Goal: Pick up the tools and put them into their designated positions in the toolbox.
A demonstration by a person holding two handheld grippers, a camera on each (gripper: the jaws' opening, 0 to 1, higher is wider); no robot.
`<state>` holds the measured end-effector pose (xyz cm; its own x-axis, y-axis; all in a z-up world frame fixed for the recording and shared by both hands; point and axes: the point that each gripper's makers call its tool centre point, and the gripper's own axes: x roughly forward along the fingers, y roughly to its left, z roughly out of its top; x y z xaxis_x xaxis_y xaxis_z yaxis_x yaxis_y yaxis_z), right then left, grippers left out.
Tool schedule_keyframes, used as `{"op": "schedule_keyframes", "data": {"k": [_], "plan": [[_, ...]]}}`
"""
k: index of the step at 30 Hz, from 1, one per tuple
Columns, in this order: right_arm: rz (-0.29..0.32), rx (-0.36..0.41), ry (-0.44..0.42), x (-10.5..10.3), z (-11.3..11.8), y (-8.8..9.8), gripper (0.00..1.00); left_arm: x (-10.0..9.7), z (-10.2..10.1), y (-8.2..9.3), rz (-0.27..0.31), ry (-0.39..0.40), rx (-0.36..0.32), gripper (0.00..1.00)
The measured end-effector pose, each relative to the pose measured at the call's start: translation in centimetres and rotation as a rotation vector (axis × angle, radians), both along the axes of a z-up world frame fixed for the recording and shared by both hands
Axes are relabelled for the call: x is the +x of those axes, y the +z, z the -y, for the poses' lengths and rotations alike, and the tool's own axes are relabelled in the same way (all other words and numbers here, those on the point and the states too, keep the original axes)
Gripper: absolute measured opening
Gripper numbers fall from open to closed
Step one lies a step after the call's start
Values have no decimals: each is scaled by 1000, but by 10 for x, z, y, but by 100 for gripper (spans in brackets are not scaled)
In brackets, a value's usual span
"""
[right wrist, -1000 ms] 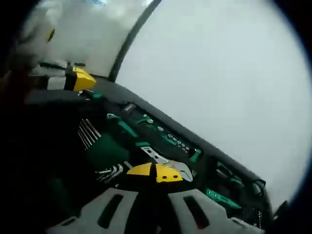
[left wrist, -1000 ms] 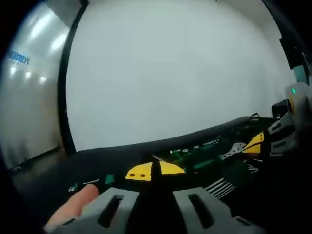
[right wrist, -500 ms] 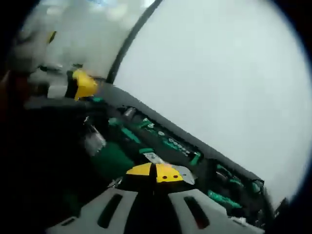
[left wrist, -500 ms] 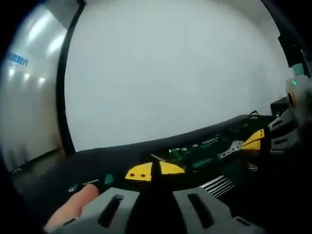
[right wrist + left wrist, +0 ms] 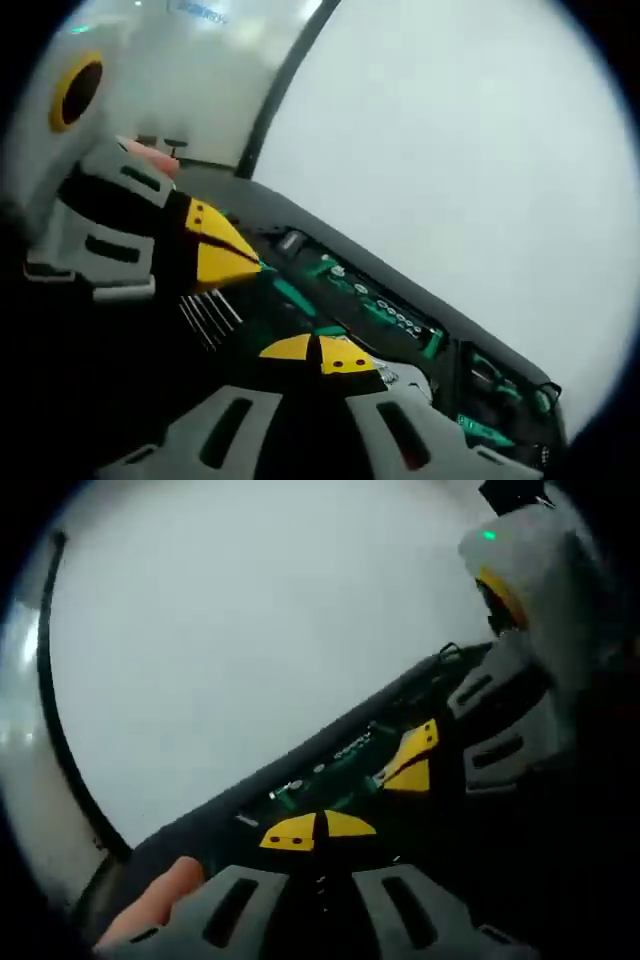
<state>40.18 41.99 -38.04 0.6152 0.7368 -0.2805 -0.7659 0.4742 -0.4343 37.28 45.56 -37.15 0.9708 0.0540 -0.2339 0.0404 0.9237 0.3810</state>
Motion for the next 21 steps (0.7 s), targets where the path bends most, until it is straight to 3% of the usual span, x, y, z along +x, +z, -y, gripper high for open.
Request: {"op": "schedule_keyframes", "data": {"k": [1,3,4,5,6,7,8,10,11,12,13,14,18,21], "plan": [[-5,11,4,0,2,1,0,1,5,-1,-8,-6,-11,3],[-17,52,-4,3,5,3,0,5,6,1,-11,31,42,3],[-32,52,35,-3,-1,0,0,6,5,-3,-36,38,74,3],[-35,50,57,-7,-5,-3,0,7,7,-10,-64,35,62,3],[-5,6,84,-10,-7,-7,0,7,9,-16,-81,26,21,2],[57,-1,96,-8,-7,-4,0,3,6,-33,-149,52,-45,2],[45,13,85,-8,-5,-6,0,7,4,-22,-75,41,-45,2],[-61,54,56,1,-6,-10,0,8,2,-23,-80,59,-33,2],[-42,48,61,1,-5,-8,0,9,0,-25,-82,69,-43,1],[-72,3,65,-3,-5,-20,0,6,-5,-38,-146,102,-69,1],[-18,16,83,-3,-8,-15,0,9,-5,-29,-82,77,-35,0],[-1,0,84,-1,-7,-13,0,8,-5,-29,-93,85,-57,0],[-13,11,110,-11,-14,-14,0,10,-4,-28,-87,92,-35,0],[-115,57,81,-7,-14,-16,0,11,-5,-29,-79,83,-38,0]]}}
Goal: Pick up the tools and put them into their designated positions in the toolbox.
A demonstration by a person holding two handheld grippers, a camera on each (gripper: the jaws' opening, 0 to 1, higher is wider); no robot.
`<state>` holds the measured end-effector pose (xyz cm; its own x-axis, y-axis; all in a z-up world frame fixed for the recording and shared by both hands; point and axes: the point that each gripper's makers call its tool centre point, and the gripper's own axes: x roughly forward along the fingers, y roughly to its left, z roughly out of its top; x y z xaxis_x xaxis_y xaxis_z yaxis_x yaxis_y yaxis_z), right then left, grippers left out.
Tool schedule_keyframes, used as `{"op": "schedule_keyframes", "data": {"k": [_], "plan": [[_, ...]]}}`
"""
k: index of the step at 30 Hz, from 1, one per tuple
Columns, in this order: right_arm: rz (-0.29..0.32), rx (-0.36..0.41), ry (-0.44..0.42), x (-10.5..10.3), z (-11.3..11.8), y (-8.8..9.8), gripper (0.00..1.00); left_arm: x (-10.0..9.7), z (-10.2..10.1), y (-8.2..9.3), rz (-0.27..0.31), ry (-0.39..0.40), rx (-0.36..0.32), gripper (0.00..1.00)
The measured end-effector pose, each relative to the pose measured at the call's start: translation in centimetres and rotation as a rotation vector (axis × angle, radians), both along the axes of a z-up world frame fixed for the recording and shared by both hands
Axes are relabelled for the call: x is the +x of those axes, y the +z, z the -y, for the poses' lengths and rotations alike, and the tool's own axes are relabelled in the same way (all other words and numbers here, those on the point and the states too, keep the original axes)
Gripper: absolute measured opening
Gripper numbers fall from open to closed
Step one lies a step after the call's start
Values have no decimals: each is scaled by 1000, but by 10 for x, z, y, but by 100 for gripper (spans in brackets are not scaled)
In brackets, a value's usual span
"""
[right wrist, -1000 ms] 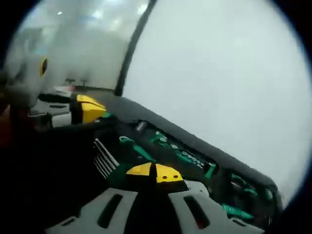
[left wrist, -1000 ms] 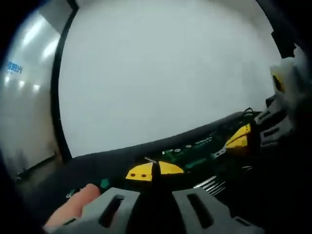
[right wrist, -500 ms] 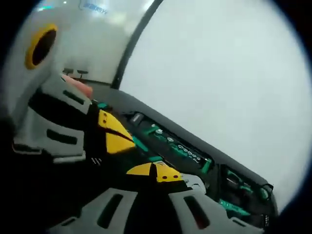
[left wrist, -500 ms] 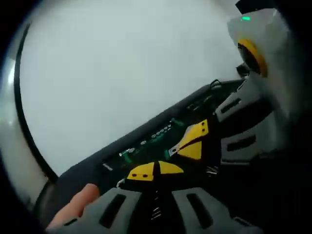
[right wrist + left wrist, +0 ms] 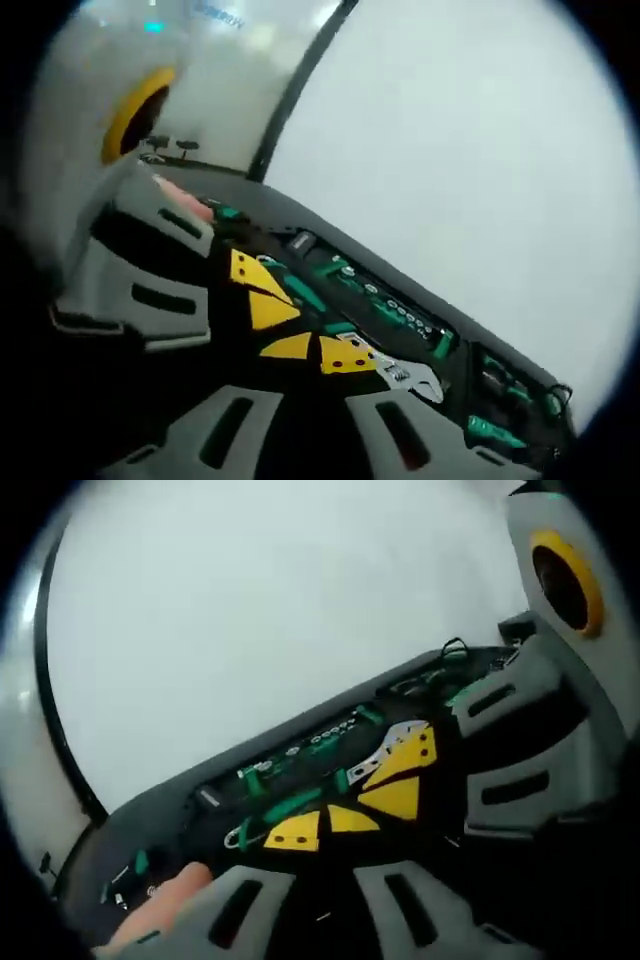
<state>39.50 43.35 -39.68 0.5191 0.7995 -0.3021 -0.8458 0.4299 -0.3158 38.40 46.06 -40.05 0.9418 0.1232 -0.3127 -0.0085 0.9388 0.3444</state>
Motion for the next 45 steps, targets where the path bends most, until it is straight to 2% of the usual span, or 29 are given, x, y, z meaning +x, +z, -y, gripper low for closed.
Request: {"op": "schedule_keyframes", "data": {"k": [2,3,4,5,6,7,8,9,11,13,15,19,21,23,24,25,26,27,30,31,32,34,35,36,38,39,41,43,45], "plan": [[29,-20,34,0,1,2,0,-3,-1,2,-15,-29,50,0],[27,-60,-2,6,10,2,0,-10,-22,11,-4,79,59,0],[15,65,-48,13,12,18,0,-13,-31,30,97,117,34,0],[-34,147,-60,11,14,27,0,-16,-33,46,190,132,-49,0],[-66,153,-75,10,19,29,0,-23,-38,49,208,176,-122,0],[-43,133,-76,10,22,31,0,-29,-48,48,199,232,-117,0],[20,118,-82,9,27,37,0,-32,-58,51,210,265,-74,0],[70,123,-77,5,33,47,0,-34,-61,56,238,262,-38,1],[139,241,-61,-9,51,77,0,-40,-67,68,312,291,-82,1],[120,335,-62,-22,79,92,7,-45,-70,80,393,282,-141,5],[107,398,-33,-38,103,93,11,-47,-74,83,432,271,-202,15],[335,371,-48,-49,151,89,12,-56,-94,80,447,320,-305,20],[341,352,-58,-53,166,81,12,-69,-108,82,457,350,-303,20],[426,359,-45,-59,174,74,12,-88,-126,88,479,393,-283,22],[435,223,-49,-56,172,63,12,-97,-135,93,511,408,-296,22],[458,295,-37,-62,172,76,11,-106,-147,96,534,425,-313,22],[474,437,-5,-74,169,94,11,-114,-164,98,542,451,-302,22],[502,409,50,-81,160,95,11,-121,-177,99,545,470,-282,22],[498,286,68,-84,153,73,11,-134,-212,105,554,481,-223,22],[496,305,75,-87,152,75,12,-132,-218,108,573,443,-212,21],[498,318,87,-89,153,77,12,-133,-226,107,579,446,-225,22],[497,318,90,-90,153,77,12,-131,-227,95,509,463,-188,22],[495,315,89,-89,153,76,12,-127,-232,82,446,480,-189,22],[491,314,87,-88,153,76,12,-122,-237,63,368,491,-203,22],[478,319,86,-87,154,76,12,-105,-214,50,334,420,-260,21],[469,315,82,-84,154,74,12,-101,-210,40,304,414,-268,23],[442,301,70,-79,155,69,12,-108,-226,32,302,502,-230,24],[422,305,58,-75,158,68,12,-115,-240,30,344,570,-301,24],[404,309,47,-73,161,68,12,-114,-250,30,350,603,-360,25]]}}
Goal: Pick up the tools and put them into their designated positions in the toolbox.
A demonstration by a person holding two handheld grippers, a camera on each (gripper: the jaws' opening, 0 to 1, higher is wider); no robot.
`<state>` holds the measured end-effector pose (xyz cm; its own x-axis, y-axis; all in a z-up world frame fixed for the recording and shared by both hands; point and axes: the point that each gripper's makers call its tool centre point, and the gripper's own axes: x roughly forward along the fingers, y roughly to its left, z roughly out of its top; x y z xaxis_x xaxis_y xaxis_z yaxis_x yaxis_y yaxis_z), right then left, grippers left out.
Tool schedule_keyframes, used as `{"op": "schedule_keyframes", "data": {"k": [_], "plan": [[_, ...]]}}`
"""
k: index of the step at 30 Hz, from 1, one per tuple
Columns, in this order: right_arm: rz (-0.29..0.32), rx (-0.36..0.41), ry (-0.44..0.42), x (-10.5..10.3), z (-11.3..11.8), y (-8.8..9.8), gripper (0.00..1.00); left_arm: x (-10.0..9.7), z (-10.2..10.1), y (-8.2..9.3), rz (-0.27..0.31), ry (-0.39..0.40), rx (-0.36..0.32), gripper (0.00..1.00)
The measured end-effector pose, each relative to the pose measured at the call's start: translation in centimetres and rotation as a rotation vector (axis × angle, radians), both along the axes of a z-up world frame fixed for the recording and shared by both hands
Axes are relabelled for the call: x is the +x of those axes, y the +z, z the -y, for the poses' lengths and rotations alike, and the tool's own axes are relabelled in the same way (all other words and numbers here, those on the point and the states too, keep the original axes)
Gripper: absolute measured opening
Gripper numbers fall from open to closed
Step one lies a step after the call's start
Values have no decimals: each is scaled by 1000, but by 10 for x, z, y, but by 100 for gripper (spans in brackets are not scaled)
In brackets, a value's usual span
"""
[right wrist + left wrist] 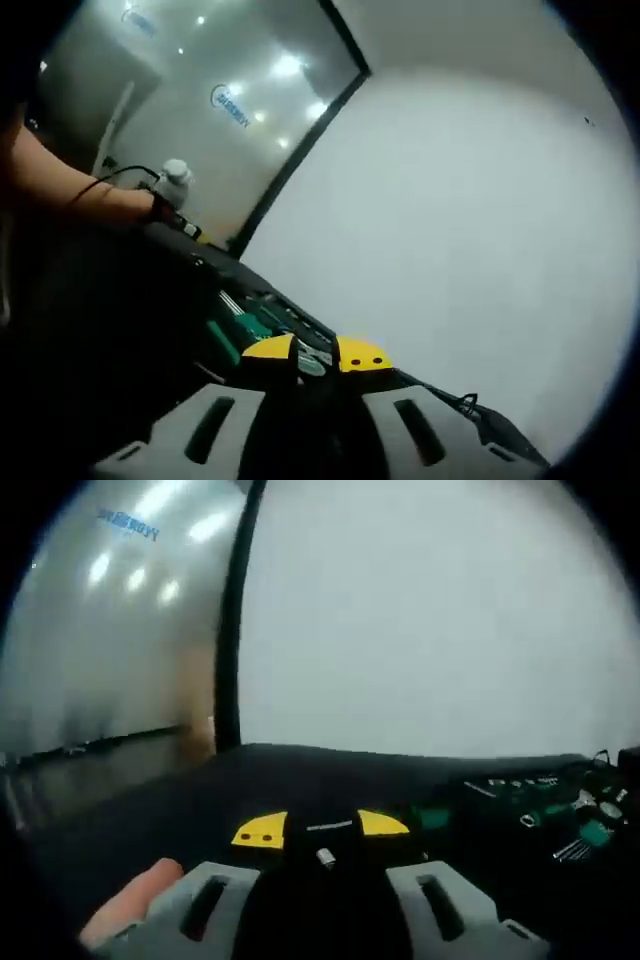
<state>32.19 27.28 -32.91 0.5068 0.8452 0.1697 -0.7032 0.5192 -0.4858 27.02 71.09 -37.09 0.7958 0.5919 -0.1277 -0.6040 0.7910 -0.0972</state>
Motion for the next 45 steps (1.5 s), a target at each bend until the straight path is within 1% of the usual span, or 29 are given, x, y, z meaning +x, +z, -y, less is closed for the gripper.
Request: {"op": "schedule_keyframes", "data": {"k": [2,3,6,7,10,13,14,15,17,19,20,21,22,24,25,27,28,29,30,31,32,34,36,38,40,41,42,44,45], "plan": [[-14,9,5,1,0,0,12,6,-17,-7,-146,9,108,26],[-16,10,6,0,0,0,12,14,-19,-5,-180,-9,167,26],[-20,1,8,0,-2,-2,12,57,8,-7,-323,-279,395,25],[-20,-1,10,0,-2,-3,12,65,16,-11,-360,-350,433,25],[-19,-6,9,0,-2,-3,12,75,11,-21,-343,-381,330,31],[-21,-2,7,1,-2,-3,12,79,-2,-32,-382,-389,348,35],[-20,-2,1,3,-2,-3,12,82,2,-35,-372,-431,351,35],[-19,-3,-5,4,-2,-3,12,87,9,-32,-322,-481,365,35],[-24,-15,-16,7,-2,-6,12,90,16,-38,-323,-544,375,38],[-29,-25,-27,10,-1,-8,12,95,11,-42,-316,-548,360,37],[-32,-26,-30,11,-1,-8,12,96,10,-49,-345,-540,339,38],[-39,-21,-29,12,0,-8,12,88,11,-69,-473,-541,321,38],[-43,-16,-28,12,0,-8,11,98,9,-53,-353,-546,337,38],[-49,-18,-31,13,1,-9,11,107,-9,-54,-343,-539,312,38],[-48,-19,-32,13,0,-9,11,108,-7,-54,-343,-536,302,37],[-52,-20,-29,13,0,-9,11,97,18,-50,-351,-527,298,34],[-53,-21,-28,13,0,-10,11,106,0,-63,-365,-543,216,31],[-53,-21,-28,13,0,-10,11,110,-14,-61,-370,-525,239,26],[-53,-19,-28,13,0,-9,11,110,-21,-53,-372,-481,324,22],[-53,-15,-28,13,0,-8,11,109,-23,-52,-348,-458,277,18],[-56,-12,-29,14,0,-8,11,106,-18,-40,-306,-435,302,15],[-62,-13,-31,14,1,-9,11,103,-21,-31,-284,-390,363,8],[-66,-12,-30,13,0,-10,11,98,-27,-32,-323,-323,407,0],[-64,-17,-31,13,-1,-11,11,102,-19,-41,-344,-372,344,2],[-61,-23,-31,12,-1,-12,11,105,-23,-46,-378,-367,342,27],[-60,-21,-32,12,0,-11,11,103,-31,-51,-410,-325,309,42],[-60,-19,-32,13,0,-10,11,96,-36,-50,-408,-244,243,48],[-64,-17,-34,14,1,-10,11,87,-45,-56,-403,-149,94,44],[-66,-20,-36,14,1,-11,11,87,-40,-64,-423,-166,32,38]]}}
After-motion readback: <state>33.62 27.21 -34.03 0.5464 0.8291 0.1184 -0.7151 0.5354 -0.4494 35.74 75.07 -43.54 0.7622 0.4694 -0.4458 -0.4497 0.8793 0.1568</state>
